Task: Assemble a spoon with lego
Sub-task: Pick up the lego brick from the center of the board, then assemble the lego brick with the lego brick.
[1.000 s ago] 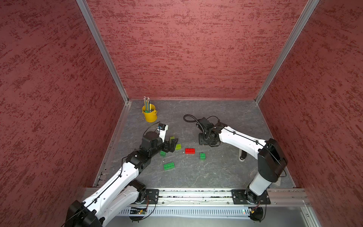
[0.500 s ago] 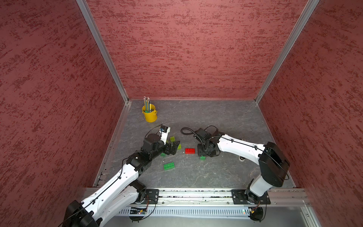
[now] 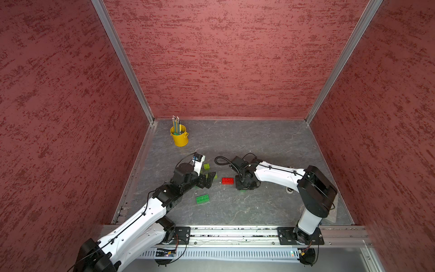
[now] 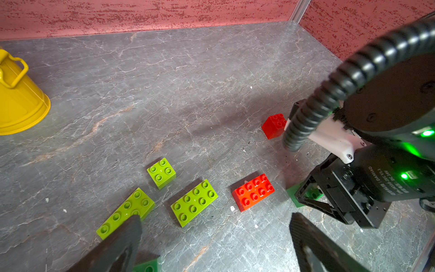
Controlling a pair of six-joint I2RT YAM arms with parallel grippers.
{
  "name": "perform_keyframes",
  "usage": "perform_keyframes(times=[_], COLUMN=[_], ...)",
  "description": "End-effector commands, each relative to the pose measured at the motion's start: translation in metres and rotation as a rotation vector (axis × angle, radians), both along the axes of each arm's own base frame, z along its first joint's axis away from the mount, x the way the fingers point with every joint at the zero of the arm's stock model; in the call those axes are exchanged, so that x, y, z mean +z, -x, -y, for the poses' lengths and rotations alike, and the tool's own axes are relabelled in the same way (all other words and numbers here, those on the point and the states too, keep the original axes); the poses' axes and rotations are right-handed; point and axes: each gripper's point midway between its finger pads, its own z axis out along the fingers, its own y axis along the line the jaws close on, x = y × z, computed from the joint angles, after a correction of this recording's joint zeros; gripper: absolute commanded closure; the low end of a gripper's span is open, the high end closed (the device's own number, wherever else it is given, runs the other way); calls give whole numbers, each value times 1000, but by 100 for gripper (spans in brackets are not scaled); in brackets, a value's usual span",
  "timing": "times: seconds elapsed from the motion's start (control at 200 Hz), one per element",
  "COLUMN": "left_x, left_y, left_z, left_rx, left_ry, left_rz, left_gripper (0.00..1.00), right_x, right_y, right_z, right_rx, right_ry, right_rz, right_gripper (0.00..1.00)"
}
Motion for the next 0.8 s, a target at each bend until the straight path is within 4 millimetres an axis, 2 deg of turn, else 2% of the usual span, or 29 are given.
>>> perform_keyframes(times=[0.0,0.115,0.286,0.491,0.636,0.797], left_x=[3,7,12,8,2,-5], left_y=[-1,0,2,-1,-5,-8], left_z=[2,5,18,26,27,26], left_rx=[-10,-36,-119,-169,-173,-167], left_ry=[-10,-4,22,-3,-23,-33], left_rz=[33,74,151,181,186,183], left_gripper=[0,0,0,0,1,0], right_x=[7,28,68,93,92,80], right_y=[-9,-21,-53,-95,-110,-122], right_z=[0,6,33,53,56,52], right_rx=[-18,-34,-96,-176,-194,-191], right_ry=[3,-13,-10,-11,8,11], right_rz=[23,50,124,193,195,182], right_gripper=[70,76,76,75,75,75])
